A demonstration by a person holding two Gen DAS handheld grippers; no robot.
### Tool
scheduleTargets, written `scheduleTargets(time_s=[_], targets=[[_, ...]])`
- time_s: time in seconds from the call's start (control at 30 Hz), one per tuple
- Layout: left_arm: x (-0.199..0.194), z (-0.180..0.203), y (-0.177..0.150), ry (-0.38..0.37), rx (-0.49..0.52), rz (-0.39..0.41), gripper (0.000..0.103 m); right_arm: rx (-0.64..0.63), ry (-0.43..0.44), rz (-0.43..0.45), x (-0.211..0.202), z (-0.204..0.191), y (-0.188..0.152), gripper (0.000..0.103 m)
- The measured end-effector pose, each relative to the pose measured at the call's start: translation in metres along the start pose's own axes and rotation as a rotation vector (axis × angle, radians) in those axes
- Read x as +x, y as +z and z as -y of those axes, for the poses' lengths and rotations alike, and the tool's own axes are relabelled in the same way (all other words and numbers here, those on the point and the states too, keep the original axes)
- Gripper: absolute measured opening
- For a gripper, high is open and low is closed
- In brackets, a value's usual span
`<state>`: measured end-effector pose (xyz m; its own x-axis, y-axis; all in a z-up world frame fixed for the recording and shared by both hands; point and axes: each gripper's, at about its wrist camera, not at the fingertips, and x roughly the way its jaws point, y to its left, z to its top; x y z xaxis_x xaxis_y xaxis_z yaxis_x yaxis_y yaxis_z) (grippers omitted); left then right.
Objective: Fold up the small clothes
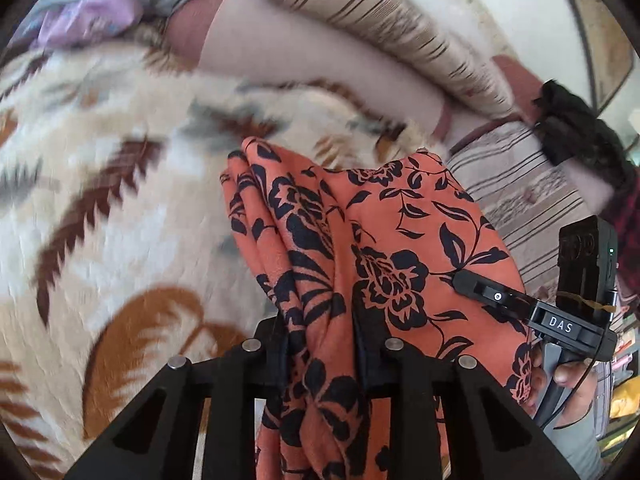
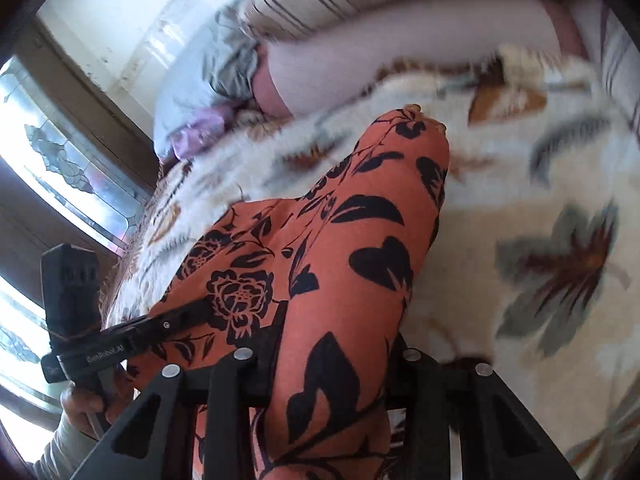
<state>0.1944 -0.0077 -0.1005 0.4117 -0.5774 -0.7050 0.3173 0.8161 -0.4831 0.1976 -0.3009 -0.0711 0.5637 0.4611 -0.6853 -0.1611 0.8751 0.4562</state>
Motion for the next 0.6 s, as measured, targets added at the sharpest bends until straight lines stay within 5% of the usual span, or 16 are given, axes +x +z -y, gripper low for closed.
scheduleTargets(time_s=[0.1,0.17,0.2,0.27,0.3,0.33,0.37,0.47,0.53,0.6], targets=[[0.007,0.013,0.018,-0.019,0.031,0.02,0.028,0.016,0.01,0.065,-0.017,0.017,0.02,0.036],[0.027,0.009,0.018,0.015,0.016,-0.03,0.031,0.064,0.042,0.033,-0.008,0.037,0.026,0.041],[0.041,0.003,0.014,0.041,0.015,-0.08,0.038,0.112,0.055,-0.011,0.005,0.054,0.024,0.042],[0.076,-0.011,0.004,0.161,0.006,-0.191,0.048,0.212,-0.003,-0.053,0.03,0.086,0.01,0.068],[0.087,-0.023,-0.004,0.18,-0.023,-0.222,0.07,0.257,-0.068,-0.093,0.043,0.103,-0.001,0.073],[0.08,-0.028,-0.007,0.146,-0.051,-0.177,0.07,0.309,-0.105,-0.124,0.051,0.117,-0.013,0.074],[0.07,-0.029,-0.008,0.149,-0.067,-0.155,0.07,0.335,-0.056,-0.069,0.043,0.121,-0.02,0.073],[0.028,-0.023,-0.009,0.179,-0.067,-0.057,0.07,0.276,-0.092,0.019,0.008,0.101,-0.025,0.074],[0.005,-0.014,-0.015,0.152,-0.052,0.018,0.072,0.242,-0.041,0.11,-0.018,0.08,-0.023,0.074],[0.011,-0.009,-0.024,0.172,-0.028,0.011,0.073,0.186,0.034,0.157,-0.028,0.056,-0.02,0.078]])
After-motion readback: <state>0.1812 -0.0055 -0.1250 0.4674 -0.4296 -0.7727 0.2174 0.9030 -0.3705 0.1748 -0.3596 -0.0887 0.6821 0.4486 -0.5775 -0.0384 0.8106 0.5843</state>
